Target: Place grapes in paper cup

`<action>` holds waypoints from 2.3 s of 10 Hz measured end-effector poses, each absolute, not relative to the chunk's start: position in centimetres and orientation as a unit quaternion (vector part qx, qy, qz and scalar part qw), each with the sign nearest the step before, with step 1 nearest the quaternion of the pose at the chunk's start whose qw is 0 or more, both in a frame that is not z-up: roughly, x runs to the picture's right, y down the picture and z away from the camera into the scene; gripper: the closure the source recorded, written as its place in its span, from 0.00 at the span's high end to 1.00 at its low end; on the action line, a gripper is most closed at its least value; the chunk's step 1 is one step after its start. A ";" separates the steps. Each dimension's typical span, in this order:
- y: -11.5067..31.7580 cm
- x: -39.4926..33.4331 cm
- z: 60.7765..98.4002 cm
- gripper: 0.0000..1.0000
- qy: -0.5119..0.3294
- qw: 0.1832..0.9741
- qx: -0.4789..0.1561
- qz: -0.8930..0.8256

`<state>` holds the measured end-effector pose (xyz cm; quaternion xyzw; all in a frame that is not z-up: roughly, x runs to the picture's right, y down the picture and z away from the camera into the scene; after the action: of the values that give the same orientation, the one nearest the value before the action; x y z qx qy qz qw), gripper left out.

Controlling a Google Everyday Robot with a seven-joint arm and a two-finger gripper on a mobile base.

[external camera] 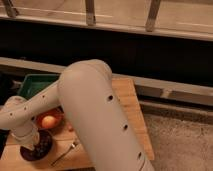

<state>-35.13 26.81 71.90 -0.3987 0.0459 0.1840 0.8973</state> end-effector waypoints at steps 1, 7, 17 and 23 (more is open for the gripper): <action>26.6 -35.0 71.7 0.00 0.045 0.899 -0.394 0.185; 21.4 -34.7 67.1 0.00 0.010 0.916 -0.343 0.207; 13.3 -20.7 62.8 0.00 0.084 0.904 -0.259 0.330; 12.1 -11.2 61.4 0.00 0.165 0.867 -0.233 0.408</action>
<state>-11.22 12.11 61.36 -0.2334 0.1647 0.4078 0.8673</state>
